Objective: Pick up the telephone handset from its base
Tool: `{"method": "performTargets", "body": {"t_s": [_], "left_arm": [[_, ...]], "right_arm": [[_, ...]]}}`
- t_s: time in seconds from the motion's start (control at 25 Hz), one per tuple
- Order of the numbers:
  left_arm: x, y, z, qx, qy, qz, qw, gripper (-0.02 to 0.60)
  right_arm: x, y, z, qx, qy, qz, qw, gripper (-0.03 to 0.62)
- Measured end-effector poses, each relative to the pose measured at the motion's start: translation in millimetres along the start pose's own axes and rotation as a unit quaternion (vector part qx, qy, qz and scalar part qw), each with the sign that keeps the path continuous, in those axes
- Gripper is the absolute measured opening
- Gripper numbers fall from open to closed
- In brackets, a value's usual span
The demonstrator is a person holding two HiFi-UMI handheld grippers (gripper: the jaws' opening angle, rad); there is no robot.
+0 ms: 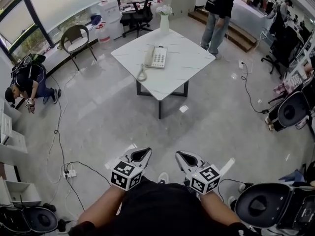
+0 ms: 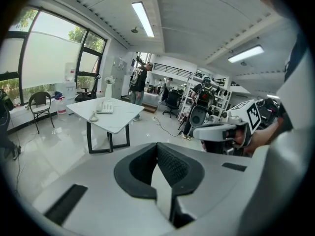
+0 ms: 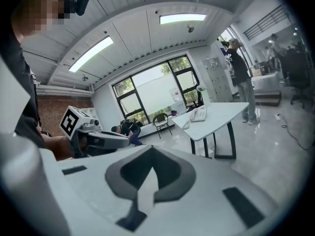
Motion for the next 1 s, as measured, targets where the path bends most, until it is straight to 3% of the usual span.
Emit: {"method": "performTargets", "body": {"t_s": [0.24, 0.68, 1.0], "left_arm": [[22, 11, -21, 0.011, 0.012, 0.000, 0.9999, 0.003], [55, 21, -61, -0.010, 0.014, -0.013, 0.9998, 0.002], [94, 62, -91, -0.015, 0.002, -0.028, 0.9995, 0.003]], "right_arm": [[16, -29, -7, 0.003, -0.006, -0.009, 1.000, 0.000], [30, -59, -20, 0.002, 0.002, -0.002, 1.000, 0.000], [61, -93, -53, -0.015, 0.006, -0.005, 1.000, 0.000]]}}
Point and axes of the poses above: the fingertips, and each gripper's own axes: z backward along the fingers, y to its left, x out of its top, the point moved 6 cm from there along z, backward along the fingers, and after that the axes turned 11 degrees about y, right-handed, at the moved point
